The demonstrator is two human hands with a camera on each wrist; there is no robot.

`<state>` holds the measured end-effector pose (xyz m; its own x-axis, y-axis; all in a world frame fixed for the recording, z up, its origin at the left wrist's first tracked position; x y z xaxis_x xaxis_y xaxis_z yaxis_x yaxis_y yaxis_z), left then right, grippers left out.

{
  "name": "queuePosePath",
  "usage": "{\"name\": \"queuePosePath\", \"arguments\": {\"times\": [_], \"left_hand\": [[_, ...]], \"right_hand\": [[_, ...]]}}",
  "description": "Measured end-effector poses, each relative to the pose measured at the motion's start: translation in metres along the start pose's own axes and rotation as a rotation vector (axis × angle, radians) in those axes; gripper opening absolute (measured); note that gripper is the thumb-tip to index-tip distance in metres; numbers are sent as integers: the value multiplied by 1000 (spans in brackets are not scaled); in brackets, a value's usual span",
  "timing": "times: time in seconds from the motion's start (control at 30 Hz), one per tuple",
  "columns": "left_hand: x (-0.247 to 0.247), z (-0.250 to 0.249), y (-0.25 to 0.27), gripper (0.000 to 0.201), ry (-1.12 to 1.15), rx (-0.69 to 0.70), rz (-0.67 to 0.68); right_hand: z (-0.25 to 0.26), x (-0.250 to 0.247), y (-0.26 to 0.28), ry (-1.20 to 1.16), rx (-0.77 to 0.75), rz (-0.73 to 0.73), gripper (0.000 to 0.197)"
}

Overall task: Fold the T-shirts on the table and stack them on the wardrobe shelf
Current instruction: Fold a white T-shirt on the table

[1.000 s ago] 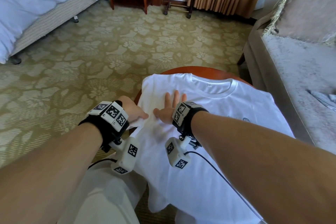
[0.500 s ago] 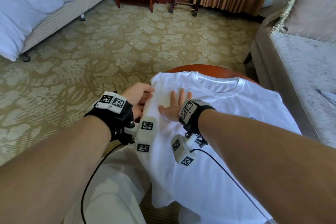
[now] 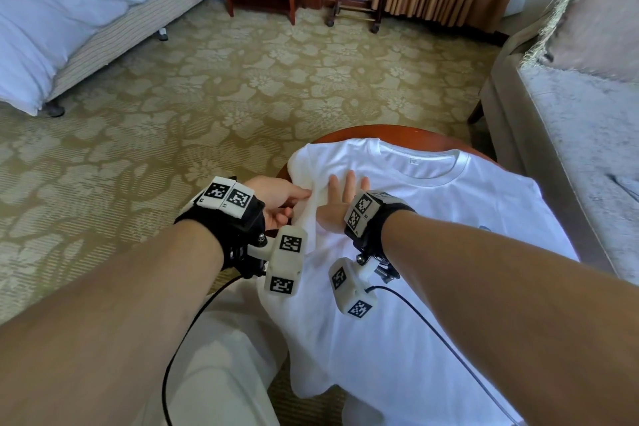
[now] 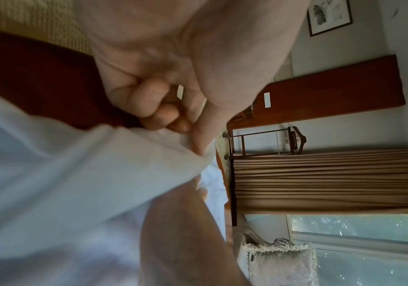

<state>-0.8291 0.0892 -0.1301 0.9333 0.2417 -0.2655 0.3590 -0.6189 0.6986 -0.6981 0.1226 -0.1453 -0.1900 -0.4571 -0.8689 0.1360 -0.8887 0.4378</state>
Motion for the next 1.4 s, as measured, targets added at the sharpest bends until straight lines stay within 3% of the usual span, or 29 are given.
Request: {"name": "queuePosePath", "arguments": {"times": [0.17,0.33,0.53,0.63,0.77,0.83,0.9,1.03,1.17,1.4], "left_hand": [[-19,-10,-11,25,26,139,-142],[-32,-22,-8,28,127,81,-73],[-51,-21,-11,39,-43,71,-93],[-67,-21,-24,57,73,103,-209],[-86,-23,-28,57,408,177,-456],[-90,-11,-31,72,405,163,-485],[-87,6,-35,81,246,119,-425],[-58,42,-37,62,137,-35,-194],[-36,64,-37,58,241,-130,-25],[-32,51,-33,40,492,-45,-2]], "right_hand": [[1,2,-3,49,-11,-23,93],[-2,4,-7,57,-7,-20,95],[-3,4,-9,76,-5,-21,98],[-2,3,-8,80,-5,-21,100],[-2,2,-7,88,-7,-24,101],[-2,1,-7,78,-7,-30,101],[-2,2,-8,76,-5,-33,101],[-1,3,-9,67,7,-41,100],[-1,4,-8,50,12,-43,99],[0,5,-8,35,14,-53,99]]}}
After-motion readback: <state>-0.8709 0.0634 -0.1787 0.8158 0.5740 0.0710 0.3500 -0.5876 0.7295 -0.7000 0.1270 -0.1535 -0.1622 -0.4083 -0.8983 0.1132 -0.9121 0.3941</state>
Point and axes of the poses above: each hand's wrist, its own y-axis away from the middle knuckle, its own x-axis out of the palm, z = x × y, the point moved 6 cm from there along -y, towards the middle knuckle, and after that the axes turned 12 degrees about -z, right-handed, at the moved point
